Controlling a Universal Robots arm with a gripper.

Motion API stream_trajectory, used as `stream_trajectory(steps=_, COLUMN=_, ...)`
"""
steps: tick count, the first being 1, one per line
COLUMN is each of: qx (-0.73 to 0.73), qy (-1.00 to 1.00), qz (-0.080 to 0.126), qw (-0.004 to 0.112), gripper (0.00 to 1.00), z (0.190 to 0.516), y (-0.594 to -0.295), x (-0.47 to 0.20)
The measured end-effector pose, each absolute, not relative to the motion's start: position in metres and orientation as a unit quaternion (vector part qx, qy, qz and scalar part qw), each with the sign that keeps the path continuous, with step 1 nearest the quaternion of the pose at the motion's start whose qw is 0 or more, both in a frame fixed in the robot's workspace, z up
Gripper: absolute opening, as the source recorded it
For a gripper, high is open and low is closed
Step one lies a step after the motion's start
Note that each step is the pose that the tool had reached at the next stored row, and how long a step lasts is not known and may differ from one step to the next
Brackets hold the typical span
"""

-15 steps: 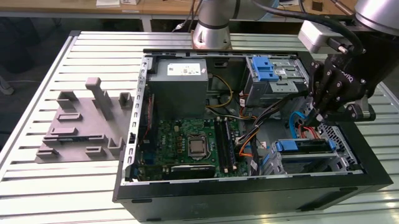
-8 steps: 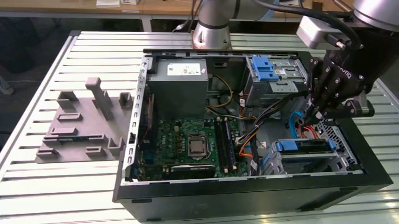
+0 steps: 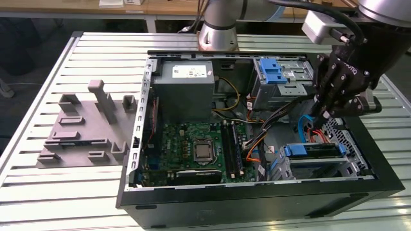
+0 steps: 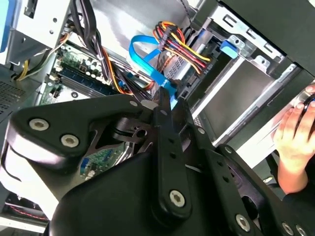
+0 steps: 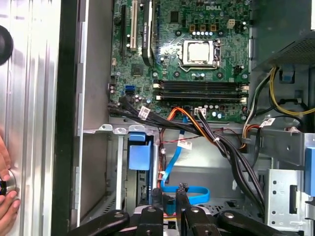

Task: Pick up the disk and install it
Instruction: 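Insert the second disk wire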

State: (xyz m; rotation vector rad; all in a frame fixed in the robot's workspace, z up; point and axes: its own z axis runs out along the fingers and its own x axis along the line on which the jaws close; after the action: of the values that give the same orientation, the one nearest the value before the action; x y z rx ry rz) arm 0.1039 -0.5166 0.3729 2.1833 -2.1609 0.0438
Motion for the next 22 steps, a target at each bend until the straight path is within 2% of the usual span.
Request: stream_trajectory(steps=22, qx=0.71, qy=-0.703, qz=0.017, qw=0.037, gripper=0.24, z=0.361, y=-0.515, x=0.104)
